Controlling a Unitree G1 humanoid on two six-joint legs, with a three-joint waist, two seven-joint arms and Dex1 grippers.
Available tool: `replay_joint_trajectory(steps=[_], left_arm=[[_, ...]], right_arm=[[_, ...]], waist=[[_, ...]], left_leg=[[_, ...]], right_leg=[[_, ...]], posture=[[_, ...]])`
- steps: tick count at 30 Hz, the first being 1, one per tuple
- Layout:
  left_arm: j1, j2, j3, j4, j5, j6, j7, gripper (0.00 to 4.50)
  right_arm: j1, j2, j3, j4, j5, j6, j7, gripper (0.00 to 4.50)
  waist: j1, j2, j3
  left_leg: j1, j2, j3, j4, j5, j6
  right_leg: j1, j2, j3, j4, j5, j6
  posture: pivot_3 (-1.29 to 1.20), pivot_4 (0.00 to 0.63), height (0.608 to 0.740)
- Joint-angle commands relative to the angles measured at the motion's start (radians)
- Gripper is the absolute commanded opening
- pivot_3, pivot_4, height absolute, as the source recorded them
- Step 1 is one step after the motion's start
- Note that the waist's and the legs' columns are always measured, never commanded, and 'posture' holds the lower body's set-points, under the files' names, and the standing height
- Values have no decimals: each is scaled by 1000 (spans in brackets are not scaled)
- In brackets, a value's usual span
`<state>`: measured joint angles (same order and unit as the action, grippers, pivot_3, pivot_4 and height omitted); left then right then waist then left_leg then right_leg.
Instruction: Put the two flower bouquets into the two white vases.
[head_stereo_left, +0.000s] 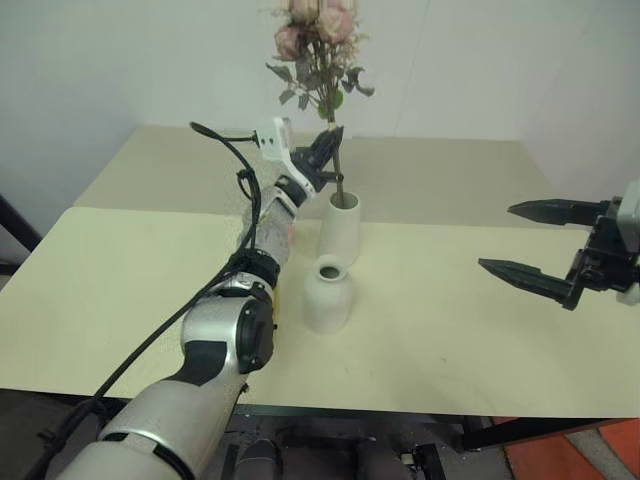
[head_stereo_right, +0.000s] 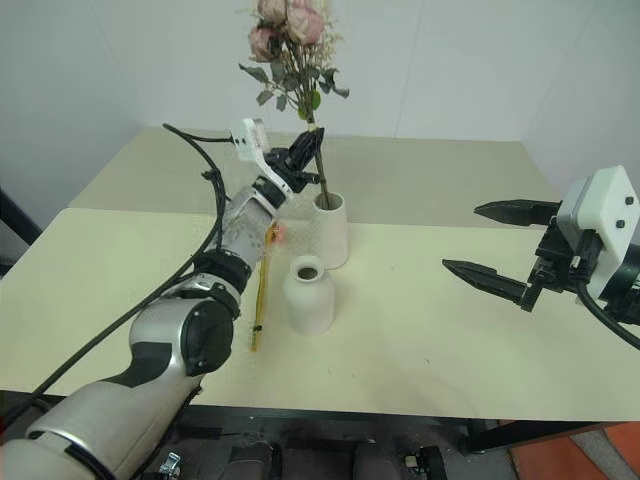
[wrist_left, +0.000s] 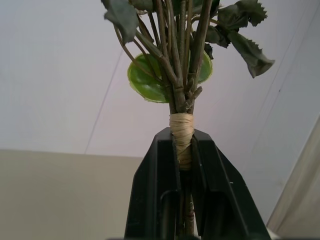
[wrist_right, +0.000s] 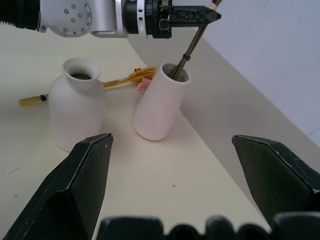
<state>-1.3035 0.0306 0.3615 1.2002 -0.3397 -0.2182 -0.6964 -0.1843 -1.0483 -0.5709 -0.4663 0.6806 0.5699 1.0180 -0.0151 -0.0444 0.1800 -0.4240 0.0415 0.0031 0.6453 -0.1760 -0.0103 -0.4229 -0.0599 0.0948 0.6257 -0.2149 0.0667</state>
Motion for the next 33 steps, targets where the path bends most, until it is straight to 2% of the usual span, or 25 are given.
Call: replay_joint_trajectory(steps=[1, 2, 9, 15, 18, 26, 30, 33], left_arm=[[-13, -6, -33, -12, 26, -33, -25, 74], [-9, -6, -42, -14, 37, -40, -24, 74], [11, 8, -84, -29, 73, -66, -43, 2376], [37, 41, -131, -77, 85, -36, -132, 4379], [56, 52, -153, -117, 82, -20, -181, 4481], [80, 63, -199, -165, 110, -13, -187, 4481], [77, 109, -272, -220, 142, 101, -284, 4481], [56, 145, -295, -239, 175, 143, -238, 4481]], right_arm=[[-9, -24, -39, -8, 4, 0, -15, 4500], [-7, -25, -40, -7, 3, 0, -15, 4500], [0, -25, -27, -1, -14, -7, -18, 4500], [-10, -24, -11, 17, -22, -19, -16, 4500], [-9, -16, -3, 26, -30, -28, -13, 4500], [-30, -5, 43, 63, -51, -56, -18, 4500], [-27, -6, 41, 64, -50, -59, -21, 4500], [-15, -5, 32, 59, -50, -58, -24, 4500]], waist=[[0, 0, 0], [0, 0, 0], [-1, 0, 0], [-1, 0, 0], [-1, 0, 0], [0, 0, 0], [-3, 0, 0], [-3, 0, 0]], left_leg=[[0, 0, 0, 0, 0, 0], [0, 0, 0, 0, 0, 0], [0, 0, 0, 0, 0, 0], [0, 0, 0, 0, 0, 0], [0, 0, 0, 0, 0, 0], [0, 0, 0, 0, 0, 0], [0, 0, 0, 0, 0, 0], [0, 0, 0, 0, 0, 0]], right_leg=[[0, 0, 0, 0, 0, 0], [0, 0, 0, 0, 0, 0], [0, 0, 0, 0, 0, 0], [0, 0, 0, 0, 0, 0], [0, 0, 0, 0, 0, 0], [0, 0, 0, 0, 0, 0], [0, 0, 0, 0, 0, 0], [0, 0, 0, 1, 0, 0]], posture=[[0, 150, 740], [0, 150, 740], [0, 150, 740], [0, 150, 740], [0, 150, 740], [0, 150, 740], [0, 150, 740], [0, 150, 740]])
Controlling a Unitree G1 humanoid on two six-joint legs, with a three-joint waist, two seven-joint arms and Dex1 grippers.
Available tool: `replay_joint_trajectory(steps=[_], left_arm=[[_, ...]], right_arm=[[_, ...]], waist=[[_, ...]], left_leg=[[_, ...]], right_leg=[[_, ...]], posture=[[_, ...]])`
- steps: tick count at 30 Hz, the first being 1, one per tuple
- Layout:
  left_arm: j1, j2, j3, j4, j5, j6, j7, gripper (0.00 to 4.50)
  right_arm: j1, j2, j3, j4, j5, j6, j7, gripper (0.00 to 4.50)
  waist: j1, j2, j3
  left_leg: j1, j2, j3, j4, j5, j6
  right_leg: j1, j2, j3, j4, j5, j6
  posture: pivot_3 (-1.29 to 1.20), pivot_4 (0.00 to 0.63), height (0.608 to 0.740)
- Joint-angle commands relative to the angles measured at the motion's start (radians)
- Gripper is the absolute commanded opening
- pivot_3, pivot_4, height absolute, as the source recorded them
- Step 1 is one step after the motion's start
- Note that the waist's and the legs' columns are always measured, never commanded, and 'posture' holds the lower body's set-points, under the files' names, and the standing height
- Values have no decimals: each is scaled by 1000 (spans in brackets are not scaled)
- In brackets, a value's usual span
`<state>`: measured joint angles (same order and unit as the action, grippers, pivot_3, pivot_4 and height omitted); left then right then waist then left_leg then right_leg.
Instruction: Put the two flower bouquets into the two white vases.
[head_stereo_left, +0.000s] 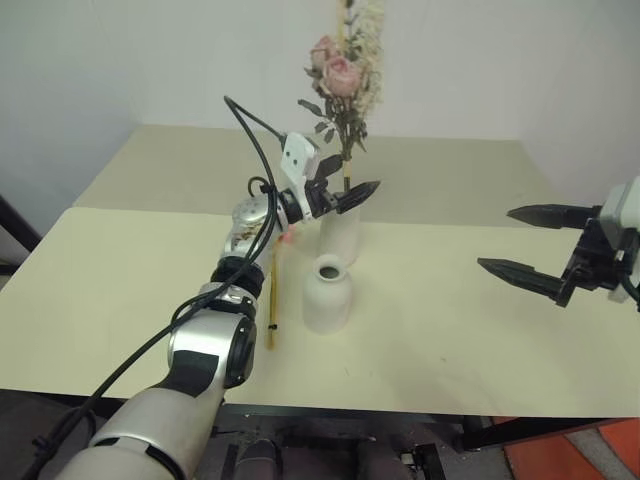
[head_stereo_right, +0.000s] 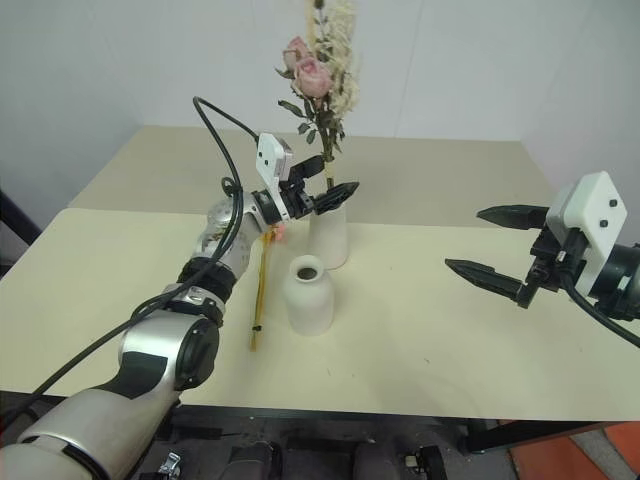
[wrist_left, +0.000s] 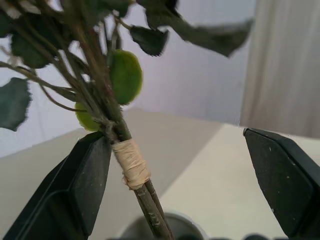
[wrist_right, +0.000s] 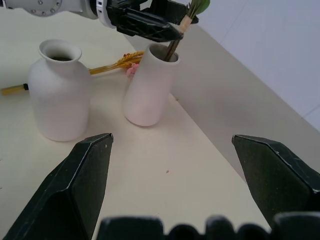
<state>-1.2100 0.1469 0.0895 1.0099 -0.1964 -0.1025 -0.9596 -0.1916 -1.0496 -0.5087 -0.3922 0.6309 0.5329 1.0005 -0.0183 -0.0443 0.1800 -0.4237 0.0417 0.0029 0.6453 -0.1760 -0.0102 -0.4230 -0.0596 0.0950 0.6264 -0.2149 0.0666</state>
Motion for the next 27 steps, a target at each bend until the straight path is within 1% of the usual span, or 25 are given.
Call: replay_joint_trajectory(steps=[1, 3, 5, 8, 10, 12, 13, 15, 16, 17, 19, 20, 21, 23, 25, 27], left_arm=[[-38, 39, -36, -53, 48, 20, 34, 4481], [-41, 60, -46, -68, 51, 39, 12, 4481], [-45, 90, -43, -102, 28, 120, -29, 4481], [-21, 125, -45, -169, 21, 144, -55, 4481], [23, 172, -13, -290, -46, 221, -111, 4481], [67, 208, 23, -415, -114, 331, -116, 4481], [95, 224, 45, -487, -136, 384, -74, 4481], [148, 264, 109, -647, -173, 593, 88, 4481], [166, 276, 125, -705, -182, 668, 148, 4481], [172, 287, 159, -760, -198, 823, 241, 4481], [236, 305, 142, -927, -123, 998, 411, 4481], [263, 323, 122, -994, -98, 1079, 462, 4481], [281, 328, 142, -1033, -124, 1163, 478, 4481], [336, 354, 143, -1106, -144, 1289, 500, 4481], [355, 360, 158, -1110, -161, 1404, 516, 4481], [333, 351, 164, -1061, -169, 1516, 535, 4481]], right_arm=[[-5, -4, -31, -16, -1, -21, -8, 4500], [-2, -2, -34, -20, 0, -20, -9, 4500], [3, 0, -36, -23, 1, -19, -12, 4500], [6, 1, -37, -26, -2, -19, -17, 4500], [14, 2, -45, -30, -1, -18, -18, 4500], [20, 1, -51, -35, 1, -13, -21, 4500], [23, -1, -56, -38, 3, -6, -24, 4500], [28, -12, -68, -43, 10, 12, -25, 4500], [30, -16, -74, -43, 13, 17, -24, 4500], [31, -26, -81, -38, 15, 21, -16, 4500], [34, -54, -100, -17, 18, 29, 13, 4500], [37, -71, -107, -5, 16, 33, 28, 4500], [39, -86, -112, 8, 12, 35, 41, 4500], [41, -111, -120, 36, 4, 27, 70, 4500], [45, -120, -120, 56, -4, 12, 88, 4500], [46, -118, -116, 61, -9, 5, 95, 4500]], waist=[[0, 0, 0], [0, 0, 0], [0, 0, 0], [0, 0, 0], [-2, 0, 0], [-8, 0, 0], [-10, 0, 0], [-15, 0, 0], [-17, 0, 0], [-19, 0, 0], [-22, 0, 0], [-22, 1, 0], [-21, 1, 0], [-21, 1, 0], [-21, 0, 0], [-21, 0, 0]], left_leg=[[0, 0, 0, 0, 0, 0], [0, 0, 0, 0, 0, 0], [0, 0, 0, 0, 0, 0], [0, 0, 0, 0, 0, 0], [0, 0, 0, 0, 0, 0], [0, 1, 0, 0, 0, 0], [0, 1, 0, 0, 0, 0], [0, 1, 0, 0, 0, 0], [1, 2, 0, 0, 0, 0], [1, 2, 0, 0, 0, 0], [2, 2, -1, 1, 0, 0], [2, 1, -1, 1, 0, 0], [2, 1, -1, 1, 0, 0], [2, 1, -1, 1, 0, 0], [2, 1, -1, 1, 0, 0], [3, 1, -1, 1, 0, 0]], right_leg=[[0, 0, 0, 0, 0, 0], [0, 0, 0, 0, 0, 0], [0, 0, 0, 0, 0, 0], [0, 0, 0, 0, 0, 0], [0, 0, 0, 0, 0, 0], [-1, 0, 0, 0, 0, 0], [-1, 0, 0, 1, 0, 0], [0, 0, 0, 2, 0, 0], [0, 0, 0, 2, 0, 0], [0, 1, 0, 3, 0, 0], [1, 0, 0, 3, 0, 0], [1, 0, 0, 3, 0, 0], [2, 0, 0, 3, 0, 0], [2, 0, -1, 3, 0, 0], [2, 1, -1, 3, 0, 0], [1, 1, -1, 3, 0, 0]], posture=[[0, 150, 740], [0, 150, 740], [0, 150, 740], [0, 150, 740], [0, 150, 740], [0, 150, 740], [0, 150, 740], [0, 150, 740], [0, 150, 740], [0, 150, 740], [0, 150, 740], [0, 150, 740], [0, 150, 740], [0, 150, 740], [0, 150, 740], [0, 150, 740]])
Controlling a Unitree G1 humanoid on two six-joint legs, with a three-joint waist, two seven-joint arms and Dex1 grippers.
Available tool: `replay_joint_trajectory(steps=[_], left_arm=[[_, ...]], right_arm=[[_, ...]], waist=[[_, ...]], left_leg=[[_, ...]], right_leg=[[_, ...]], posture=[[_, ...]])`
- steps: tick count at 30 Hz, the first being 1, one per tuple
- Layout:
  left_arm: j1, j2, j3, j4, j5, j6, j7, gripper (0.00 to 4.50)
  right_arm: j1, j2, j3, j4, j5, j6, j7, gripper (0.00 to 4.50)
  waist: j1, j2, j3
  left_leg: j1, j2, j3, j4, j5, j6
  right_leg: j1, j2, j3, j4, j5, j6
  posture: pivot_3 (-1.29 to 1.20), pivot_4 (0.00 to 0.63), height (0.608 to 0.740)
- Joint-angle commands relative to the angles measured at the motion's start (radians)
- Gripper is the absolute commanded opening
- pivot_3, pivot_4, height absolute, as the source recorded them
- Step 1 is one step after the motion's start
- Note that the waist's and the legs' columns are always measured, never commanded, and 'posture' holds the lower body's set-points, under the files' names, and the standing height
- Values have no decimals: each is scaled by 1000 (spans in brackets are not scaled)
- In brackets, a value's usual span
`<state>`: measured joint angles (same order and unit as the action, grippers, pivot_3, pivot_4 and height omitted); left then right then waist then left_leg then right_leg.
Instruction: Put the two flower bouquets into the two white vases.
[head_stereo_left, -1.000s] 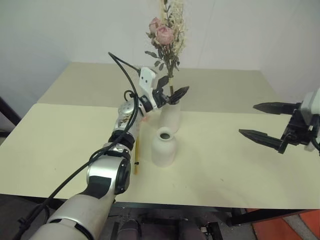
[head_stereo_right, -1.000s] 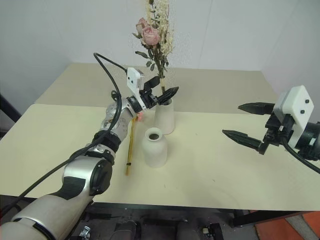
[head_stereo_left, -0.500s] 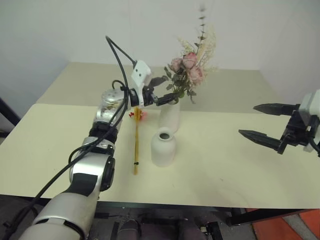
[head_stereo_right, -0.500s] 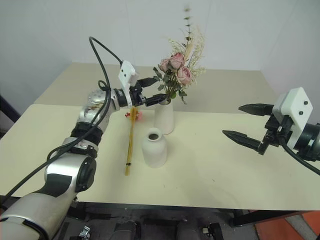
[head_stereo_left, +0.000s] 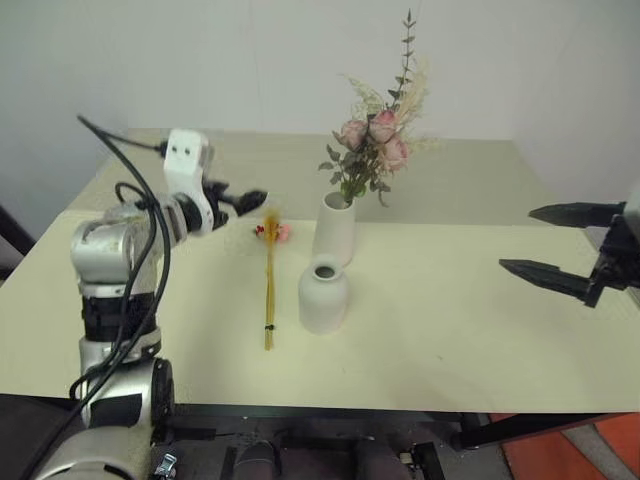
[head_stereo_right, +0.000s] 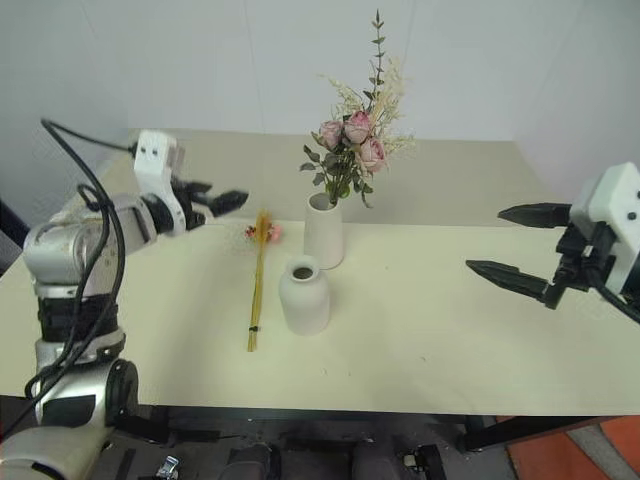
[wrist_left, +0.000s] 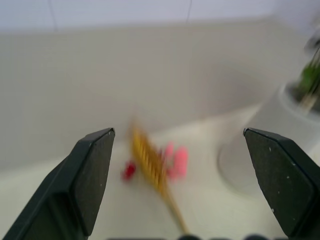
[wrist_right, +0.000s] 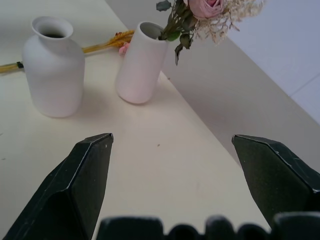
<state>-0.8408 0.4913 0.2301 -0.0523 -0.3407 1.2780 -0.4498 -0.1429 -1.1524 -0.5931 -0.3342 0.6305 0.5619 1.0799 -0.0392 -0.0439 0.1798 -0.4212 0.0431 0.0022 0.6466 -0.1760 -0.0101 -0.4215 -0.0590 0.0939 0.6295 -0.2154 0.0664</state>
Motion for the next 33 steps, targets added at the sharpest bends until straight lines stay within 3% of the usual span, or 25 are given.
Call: replay_joint_trajectory(steps=[1, 6, 12, 21, 24, 33], left_arm=[[-40, 11, 0, 22, -23, 160, 26, 4481], [-132, 5, -86, 171, -39, 276, 7, 4481], [-235, 19, -276, 324, -54, 324, -62, 4481], [-347, 22, -508, 534, -23, 268, -134, 4481], [-374, 5, -539, 618, 6, 229, -139, 3845], [-371, -42, -557, 769, 79, 129, -146, 820]], right_arm=[[-4, -11, -29, 1, -10, -25, 14, 4500], [18, 22, -45, -45, -6, -10, -7, 4500], [118, 61, -154, -132, -10, 32, -23, 4500], [239, 128, -267, -229, -5, 78, -63, 4500], [250, 131, -284, -241, 1, 88, -71, 4500], [249, 123, -283, -222, -8, 90, -70, 4500]], waist=[[0, 0, 0], [0, 0, 0], [2, 0, 0], [-6, 0, 0], [-4, 0, 0], [-2, 0, 0]], left_leg=[[0, 0, 0, 0, 0, 0], [0, 0, 0, 0, 0, 0], [-1, -1, -1, -1, 0, 0], [-1, -1, -1, -1, 0, 0], [-1, -1, -1, -1, 0, 0], [-1, -2, -1, -1, 0, 0]], right_leg=[[0, 0, 0, 0, 0, 0], [-1, 0, 0, 0, 0, -1], [-1, 0, 0, -1, 0, -1], [-2, 0, 1, 0, -1, -1], [-2, 0, 0, 0, -1, -1], [-1, -1, 0, -1, -1, -1]], posture=[[0, 150, 740], [0, 150, 740], [0, 150, 740], [0, 150, 740], [0, 150, 740], [0, 150, 740]])
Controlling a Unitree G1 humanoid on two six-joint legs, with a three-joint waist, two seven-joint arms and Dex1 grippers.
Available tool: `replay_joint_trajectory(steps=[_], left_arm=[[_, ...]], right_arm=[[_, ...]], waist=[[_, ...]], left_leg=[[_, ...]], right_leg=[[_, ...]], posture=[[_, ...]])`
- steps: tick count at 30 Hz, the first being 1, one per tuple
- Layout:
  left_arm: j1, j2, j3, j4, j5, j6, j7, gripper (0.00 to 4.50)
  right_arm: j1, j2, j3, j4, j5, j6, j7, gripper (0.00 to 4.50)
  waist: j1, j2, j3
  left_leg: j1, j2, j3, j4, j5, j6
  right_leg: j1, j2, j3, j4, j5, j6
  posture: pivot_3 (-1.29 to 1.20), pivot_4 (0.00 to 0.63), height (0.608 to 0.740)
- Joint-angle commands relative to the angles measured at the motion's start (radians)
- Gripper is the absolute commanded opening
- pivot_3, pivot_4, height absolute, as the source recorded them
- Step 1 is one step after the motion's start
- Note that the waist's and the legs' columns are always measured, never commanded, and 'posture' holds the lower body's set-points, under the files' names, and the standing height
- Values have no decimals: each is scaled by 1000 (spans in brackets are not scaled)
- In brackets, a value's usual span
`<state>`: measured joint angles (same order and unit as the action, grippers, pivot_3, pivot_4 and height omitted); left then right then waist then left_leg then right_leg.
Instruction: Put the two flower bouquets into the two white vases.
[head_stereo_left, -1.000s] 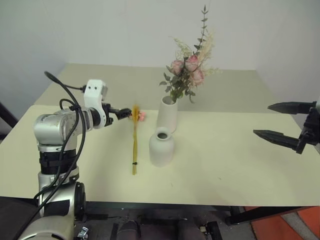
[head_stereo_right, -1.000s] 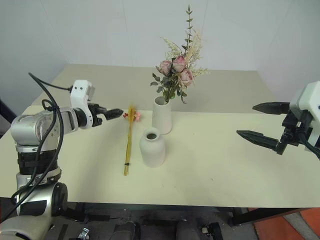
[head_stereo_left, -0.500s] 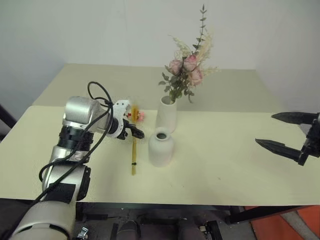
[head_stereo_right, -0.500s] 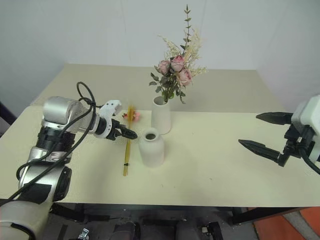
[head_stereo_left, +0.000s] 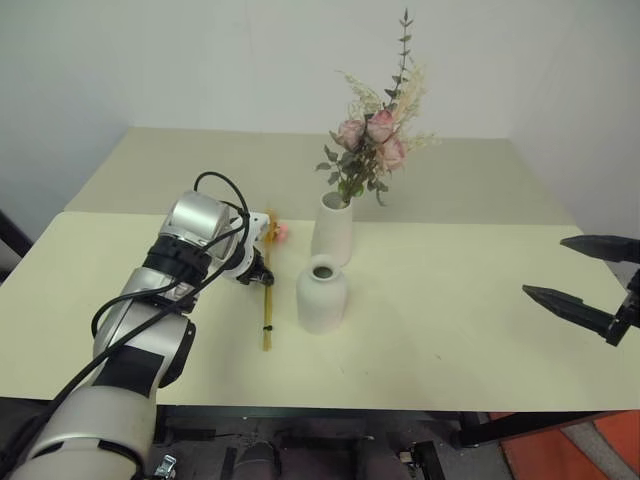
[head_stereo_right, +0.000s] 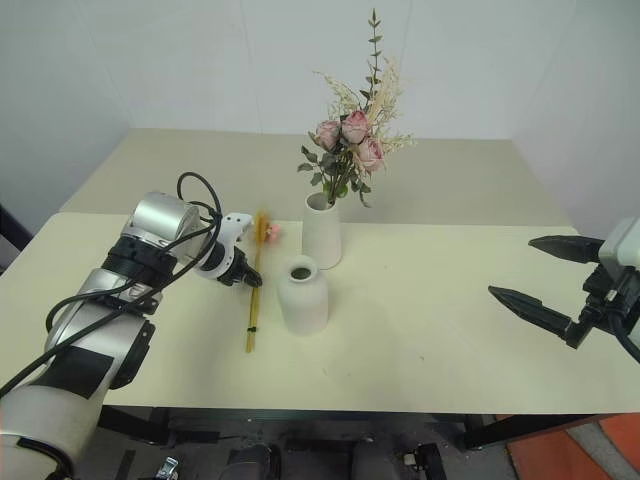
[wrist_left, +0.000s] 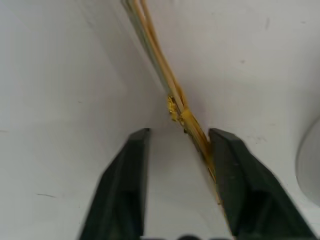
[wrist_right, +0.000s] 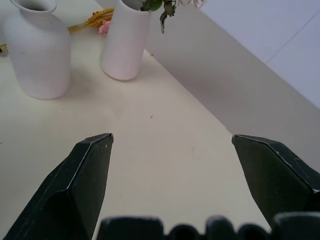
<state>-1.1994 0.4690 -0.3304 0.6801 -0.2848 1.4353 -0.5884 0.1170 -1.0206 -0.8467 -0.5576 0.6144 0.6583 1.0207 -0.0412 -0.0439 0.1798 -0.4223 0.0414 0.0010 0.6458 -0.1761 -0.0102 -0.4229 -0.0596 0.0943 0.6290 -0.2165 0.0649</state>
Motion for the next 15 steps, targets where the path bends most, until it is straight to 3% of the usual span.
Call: replay_joint_trajectory(steps=[1, 3, 6, 11, 15], left_arm=[[-14, -23, 6, 48, 29, -34, -10, 510], [-15, -26, 19, 54, 38, -37, -2, 73], [-17, -21, 64, 38, 42, -35, 13, 73], [-14, 2, 331, -66, 3, -102, 106, 73], [81, 5, 630, -325, -81, -295, 179, 73]], right_arm=[[-15, -11, -23, 5, 8, -8, -13, 4500], [-29, -18, -6, 18, 6, -14, -13, 4500], [-47, -26, 12, 36, 0, -22, -9, 4500], [-67, -37, 25, 56, -3, -33, 1, 4500], [-79, -49, 29, 80, -11, -48, 14, 4500]], waist=[[1, 0, 0], [3, 0, 0], [4, 0, 0], [0, 0, 0], [-5, 0, 0]], left_leg=[[0, 0, 0, 0, 0, 0], [0, 0, 0, 0, 0, 0], [0, 0, 0, 0, 0, 0], [-2, 0, 0, 0, 0, 0], [-1, 1, 0, -1, 0, 0]], right_leg=[[0, 0, 0, 0, 0, 0], [1, 0, 0, 0, 0, 0], [1, 0, 0, 0, 0, 0], [-1, 0, 0, 0, 0, 0], [-1, 0, 0, 0, 0, 0]], posture=[[0, 150, 740], [0, 150, 740], [0, 150, 740], [0, 150, 740], [0, 150, 740]])
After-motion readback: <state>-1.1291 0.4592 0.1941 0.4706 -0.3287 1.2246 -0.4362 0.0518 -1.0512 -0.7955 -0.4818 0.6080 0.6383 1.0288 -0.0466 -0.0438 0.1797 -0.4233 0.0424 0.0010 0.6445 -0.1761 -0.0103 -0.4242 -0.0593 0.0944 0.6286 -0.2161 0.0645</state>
